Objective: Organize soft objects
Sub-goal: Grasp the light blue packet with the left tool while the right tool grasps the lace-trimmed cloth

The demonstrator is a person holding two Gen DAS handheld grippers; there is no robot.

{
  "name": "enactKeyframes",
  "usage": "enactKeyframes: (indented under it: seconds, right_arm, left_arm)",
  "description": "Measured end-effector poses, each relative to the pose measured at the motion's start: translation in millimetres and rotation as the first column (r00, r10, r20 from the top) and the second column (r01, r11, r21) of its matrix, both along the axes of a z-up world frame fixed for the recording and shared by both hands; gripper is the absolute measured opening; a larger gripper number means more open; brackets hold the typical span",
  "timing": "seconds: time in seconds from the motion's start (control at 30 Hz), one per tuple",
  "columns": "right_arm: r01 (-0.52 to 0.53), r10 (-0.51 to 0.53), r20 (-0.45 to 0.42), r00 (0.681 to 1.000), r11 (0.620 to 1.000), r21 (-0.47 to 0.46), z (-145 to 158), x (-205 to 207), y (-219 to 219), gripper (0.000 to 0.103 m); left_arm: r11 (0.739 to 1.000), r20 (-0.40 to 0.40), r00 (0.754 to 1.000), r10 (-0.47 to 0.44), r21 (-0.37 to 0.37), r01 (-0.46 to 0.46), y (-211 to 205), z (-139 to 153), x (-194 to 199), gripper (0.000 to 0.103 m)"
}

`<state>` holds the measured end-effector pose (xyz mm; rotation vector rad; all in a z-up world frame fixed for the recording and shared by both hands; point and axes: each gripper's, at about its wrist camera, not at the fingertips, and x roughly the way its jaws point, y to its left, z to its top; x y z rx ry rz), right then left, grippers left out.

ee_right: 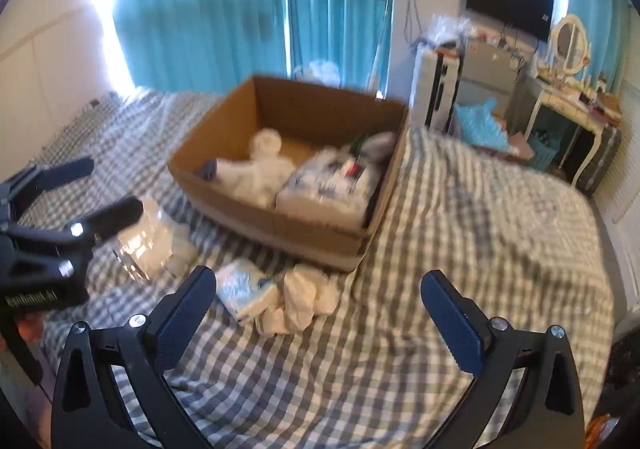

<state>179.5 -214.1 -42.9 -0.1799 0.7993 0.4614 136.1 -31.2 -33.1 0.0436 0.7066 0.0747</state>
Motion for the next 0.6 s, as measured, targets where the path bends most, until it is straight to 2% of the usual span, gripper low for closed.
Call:
enactKeyframes:
  seconds: [0.1,0.2,0.27,0.33,0.4,0.47,0.53,0.6]
  right_arm:
    - [-0.003,0.001,-0.057,0.998,1.000,-0.031,-30,14,9,0.102]
    - [-0.005,-0.004,-0.100,0.995,0.996,-0.088,-60,27,14,0.086]
    - [-0.008,-0.006,-0.133,0.991,0.995,-0.102,-76,36,16,0.079]
    - [-0.006,-0.008,-0.148,0.989,0.996,-0.094,-87,42,16,0.069]
    - [-0.020,0.010,-0.164,0.986,0.998,-0.058,-94,48,16,0.065]
    - [-0.039,0.035,-0.173,0.984,0.999,-0.020,-95,51,19,0.051]
    - [-0.070,0.070,-0.189,0.979,0.998,0.009,-95,55,23,0.017]
    - [-0.090,0.092,-0.163,0.982,0.996,0.020,-89,53,23,0.013]
  left_arm:
    - [1.000,-0.059,0.998,0.019,-0.022,-0.020,6,-31,5,0.097]
    - [0.999,-0.095,0.995,0.031,-0.012,-0.032,8,-53,9,0.097]
    - [1.000,-0.116,0.993,0.031,-0.001,-0.032,9,-65,11,0.097]
    - [1.000,-0.128,0.991,0.030,-0.003,-0.031,11,-71,12,0.097]
    - [1.000,-0.142,0.990,0.027,-0.003,-0.028,10,-76,13,0.097]
    - [1.000,-0.148,0.989,0.017,-0.003,-0.018,9,-80,13,0.097]
    - [1.000,-0.150,0.989,0.008,0.003,-0.008,6,-80,12,0.097]
    - [1.000,-0.153,0.988,0.001,0.005,0.000,1,-81,12,0.097]
